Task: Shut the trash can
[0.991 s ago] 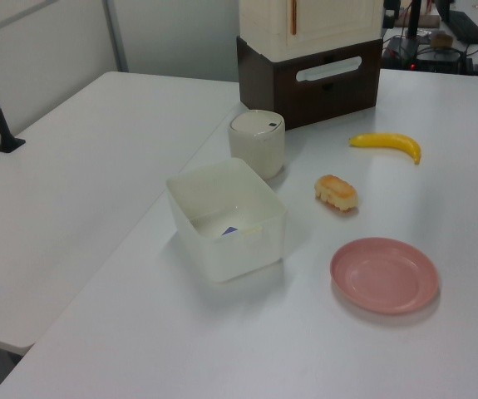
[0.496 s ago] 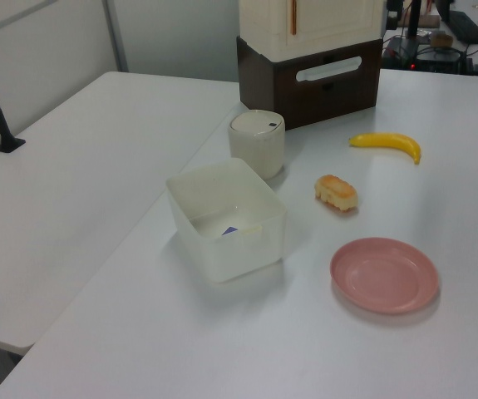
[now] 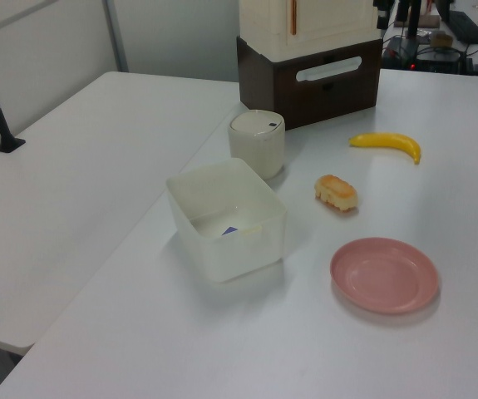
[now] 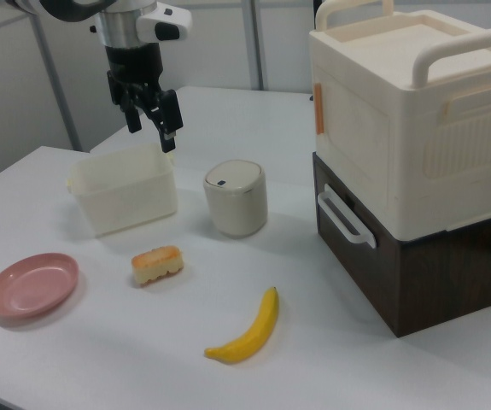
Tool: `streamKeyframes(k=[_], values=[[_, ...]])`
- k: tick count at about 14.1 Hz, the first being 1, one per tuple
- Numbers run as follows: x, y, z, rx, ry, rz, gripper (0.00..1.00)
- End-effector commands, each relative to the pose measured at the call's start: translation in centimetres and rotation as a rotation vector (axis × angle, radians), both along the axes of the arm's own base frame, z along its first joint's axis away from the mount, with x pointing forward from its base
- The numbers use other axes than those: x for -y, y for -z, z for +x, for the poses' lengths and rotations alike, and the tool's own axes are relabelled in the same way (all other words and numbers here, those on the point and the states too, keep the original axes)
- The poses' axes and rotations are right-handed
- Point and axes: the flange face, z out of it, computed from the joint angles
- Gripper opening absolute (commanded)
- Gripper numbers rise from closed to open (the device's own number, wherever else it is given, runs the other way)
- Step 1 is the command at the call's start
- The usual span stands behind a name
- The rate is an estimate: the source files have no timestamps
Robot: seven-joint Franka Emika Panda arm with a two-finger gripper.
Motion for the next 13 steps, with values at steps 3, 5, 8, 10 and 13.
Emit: streamKeyframes(k=[3,5,8,10,13], values=[[-0.5,-0.2,0.8,0.075,0.090,-0.020,1.00],[-0.5,0.0,0.9,0.073,0.079,-0.022,1.00],[-0.5,0.1,1.0,0.071,0.056,-0.024,1.00],[-0.5,-0.1,0.9,0.075,0.039,-0.026,1.00],[-0.8,0.4,1.3,0.069,0.024,-0.024,1.00]])
